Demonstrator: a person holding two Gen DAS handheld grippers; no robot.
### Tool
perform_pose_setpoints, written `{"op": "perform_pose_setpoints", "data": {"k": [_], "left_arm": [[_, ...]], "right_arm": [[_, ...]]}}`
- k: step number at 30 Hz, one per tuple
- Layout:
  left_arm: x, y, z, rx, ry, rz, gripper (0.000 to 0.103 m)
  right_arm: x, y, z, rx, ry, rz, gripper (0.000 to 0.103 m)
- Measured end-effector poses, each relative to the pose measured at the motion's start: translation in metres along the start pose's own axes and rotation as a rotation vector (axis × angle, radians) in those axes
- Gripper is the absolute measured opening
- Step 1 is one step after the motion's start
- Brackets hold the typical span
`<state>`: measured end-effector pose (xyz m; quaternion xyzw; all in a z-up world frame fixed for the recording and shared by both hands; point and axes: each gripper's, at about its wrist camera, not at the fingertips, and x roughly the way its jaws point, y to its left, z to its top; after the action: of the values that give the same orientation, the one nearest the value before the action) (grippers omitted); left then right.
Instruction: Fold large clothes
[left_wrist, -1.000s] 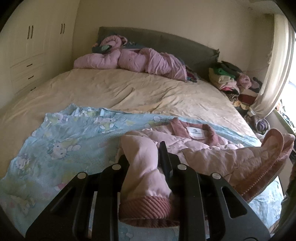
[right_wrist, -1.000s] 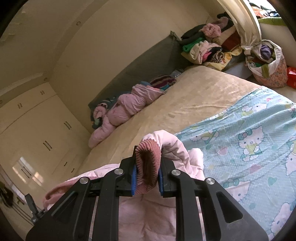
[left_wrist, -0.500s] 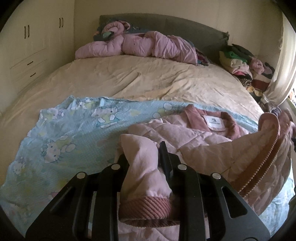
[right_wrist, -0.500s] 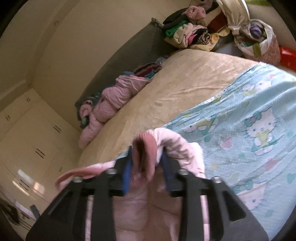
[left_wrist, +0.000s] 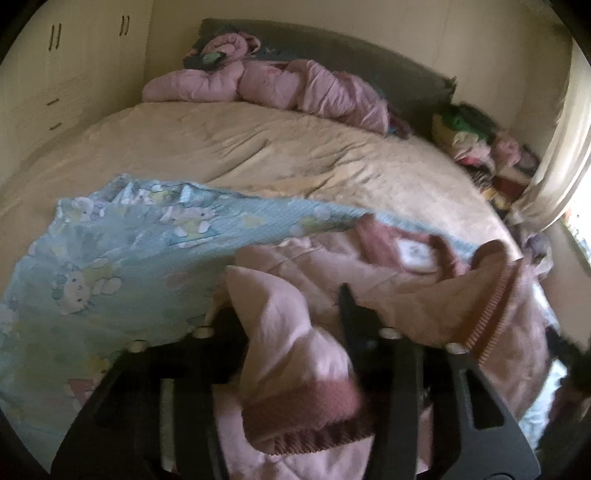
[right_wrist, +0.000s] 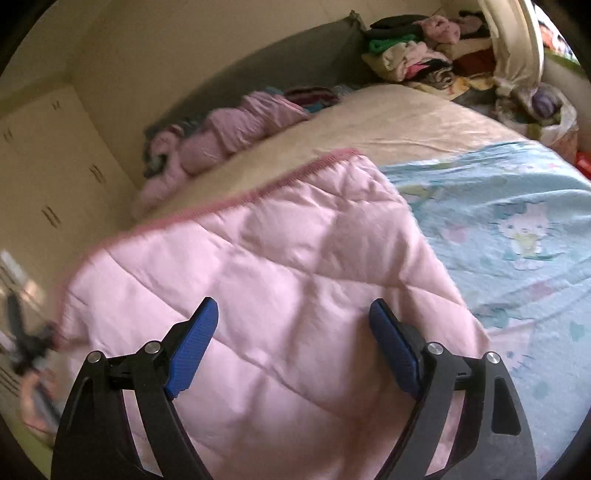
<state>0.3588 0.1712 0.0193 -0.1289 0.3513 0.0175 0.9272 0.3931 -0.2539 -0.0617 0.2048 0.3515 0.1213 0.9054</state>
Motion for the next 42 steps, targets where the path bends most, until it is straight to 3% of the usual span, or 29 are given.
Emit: {"op": "perform_pose_setpoints", "data": {"k": [1, 8, 10, 13, 17, 21, 25, 28, 29, 30, 31, 32, 33, 34, 37, 42], "left_arm": [[-0.004, 0.000, 0.001, -0.005, -0.017, -0.013, 0.059], [-0.037, -0.008, 0.004, 0.008, -0.104, -0.055, 0.070], [-0.054, -0.010, 0.002, 0.022, -0.173, -0.026, 0.084], [-0.074, -0.008, 0.001, 0.059, -0.245, 0.013, 0.088], [-0.071, 0.007, -0.009, 0.075, -0.208, 0.098, 0.088], [-0.040, 0.042, -0.037, -0.008, -0.094, 0.113, 0.088], [-0.012, 0.063, -0.068, -0.074, 0.016, 0.056, 0.088], [0.000, 0.068, -0.081, -0.107, 0.038, 0.001, 0.088], [0.001, 0.067, -0.083, -0.110, 0.035, -0.014, 0.088], [0.002, 0.066, -0.084, -0.108, 0.034, -0.021, 0.086], [0.003, 0.063, -0.085, -0.097, 0.035, -0.032, 0.065], [0.004, 0.057, -0.085, -0.078, 0.035, -0.058, 0.048], [0.003, 0.050, -0.086, -0.050, 0.030, -0.053, 0.032], [0.003, 0.041, -0.085, -0.016, 0.021, -0.025, 0.024], [-0.002, 0.023, -0.069, 0.046, -0.004, 0.015, 0.015], [-0.009, 0.015, -0.024, 0.049, -0.061, 0.026, 0.015]], "right_arm": [[-0.001, 0.001, -0.005, -0.025, -0.015, -0.021, 0.083], [-0.004, 0.005, -0.018, -0.088, -0.045, -0.060, 0.083], [-0.007, 0.002, -0.016, -0.087, -0.060, -0.071, 0.083], [-0.010, -0.003, -0.009, -0.097, -0.069, -0.101, 0.083], [-0.011, -0.009, -0.002, -0.117, -0.074, -0.158, 0.083], [-0.006, -0.022, 0.006, -0.097, -0.065, -0.195, 0.083], [0.007, -0.032, 0.010, -0.091, -0.013, -0.212, 0.083], [0.016, -0.041, 0.010, -0.083, 0.023, -0.192, 0.082], [0.017, -0.044, 0.009, -0.074, 0.029, -0.189, 0.074], [0.019, -0.048, 0.007, -0.058, 0.035, -0.165, 0.063], [0.020, -0.050, 0.004, -0.051, 0.036, -0.162, 0.053], [0.019, -0.052, 0.001, -0.053, 0.028, -0.183, 0.027], [0.018, -0.052, 0.000, -0.055, 0.026, -0.182, 0.020], [0.014, -0.053, -0.001, -0.042, 0.007, -0.165, 0.018], [-0.003, -0.046, 0.002, -0.024, -0.060, -0.162, 0.013], [-0.023, -0.033, 0.039, -0.023, -0.189, -0.156, 0.012]]}}
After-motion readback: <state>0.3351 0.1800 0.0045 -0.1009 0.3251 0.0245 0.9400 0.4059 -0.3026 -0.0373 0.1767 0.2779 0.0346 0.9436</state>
